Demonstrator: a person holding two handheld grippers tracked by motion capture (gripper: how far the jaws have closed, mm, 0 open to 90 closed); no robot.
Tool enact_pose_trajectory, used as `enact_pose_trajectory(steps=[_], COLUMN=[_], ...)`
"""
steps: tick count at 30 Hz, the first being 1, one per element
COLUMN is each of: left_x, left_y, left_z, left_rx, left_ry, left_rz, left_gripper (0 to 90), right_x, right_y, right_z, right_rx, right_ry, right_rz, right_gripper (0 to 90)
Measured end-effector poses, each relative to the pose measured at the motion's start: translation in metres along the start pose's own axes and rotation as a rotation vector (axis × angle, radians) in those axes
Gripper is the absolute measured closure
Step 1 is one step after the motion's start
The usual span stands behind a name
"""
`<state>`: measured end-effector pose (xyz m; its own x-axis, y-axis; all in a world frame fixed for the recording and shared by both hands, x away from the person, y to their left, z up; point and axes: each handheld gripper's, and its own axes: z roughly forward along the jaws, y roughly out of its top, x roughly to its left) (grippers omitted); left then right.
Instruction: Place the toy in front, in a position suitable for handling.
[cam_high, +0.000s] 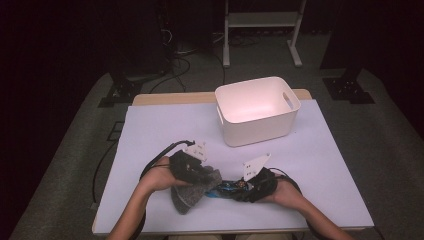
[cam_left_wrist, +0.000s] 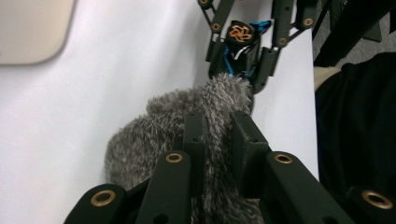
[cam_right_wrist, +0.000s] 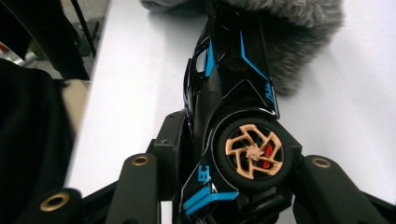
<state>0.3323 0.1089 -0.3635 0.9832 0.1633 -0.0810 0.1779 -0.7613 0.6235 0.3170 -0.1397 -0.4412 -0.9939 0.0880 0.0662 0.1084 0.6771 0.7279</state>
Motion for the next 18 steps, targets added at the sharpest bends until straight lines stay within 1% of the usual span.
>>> enact_pose_trajectory(steps=[4,6,7,8,10,12,15,16,17,18], left_x=[0.010,0.015,0.017,0.018,0.021,0.022,0.020,0.018,0.017,0.015], left_y=[0.012,0.018,0.020,0.021,0.023,0.023,0.021,0.020,0.019,0.018], left_z=[0.002,0.005,0.008,0.010,0.016,0.023,0.025,0.025,0.025,0.024], left_rx=[0.004,0.013,0.014,0.018,0.033,0.051,0.048,0.049,0.049,0.048], left_ry=[0.003,0.008,0.009,0.006,0.000,-0.015,-0.028,-0.038,-0.042,-0.047], left_rz=[0.000,0.008,0.006,0.004,0.003,0.003,-0.002,-0.002,-0.001,0.002], left_gripper=[77.1,77.1,77.1,77.2,77.2,77.5,78.0,78.1,78.3,78.5], right_x=[-0.018,-0.025,-0.028,-0.029,-0.027,-0.026,-0.024,-0.023,-0.022,-0.023], right_y=[0.000,-0.002,-0.003,-0.005,-0.008,-0.010,-0.013,-0.014,-0.015,-0.014], right_z=[-0.009,-0.013,-0.013,-0.013,-0.013,-0.013,-0.013,-0.014,-0.014,-0.015], right_rx=[0.025,0.034,0.034,0.037,0.014,-0.002,-0.014,-0.018,-0.021,-0.021], right_ry=[-0.042,-0.049,-0.042,-0.037,-0.046,-0.048,-0.037,-0.035,-0.029,-0.025], right_rz=[-0.001,0.007,0.014,0.024,0.023,0.045,0.089,0.104,0.120,0.132], right_gripper=[56.2,56.0,55.9,55.7,54.9,52.3,46.1,44.8,40.1,37.9])
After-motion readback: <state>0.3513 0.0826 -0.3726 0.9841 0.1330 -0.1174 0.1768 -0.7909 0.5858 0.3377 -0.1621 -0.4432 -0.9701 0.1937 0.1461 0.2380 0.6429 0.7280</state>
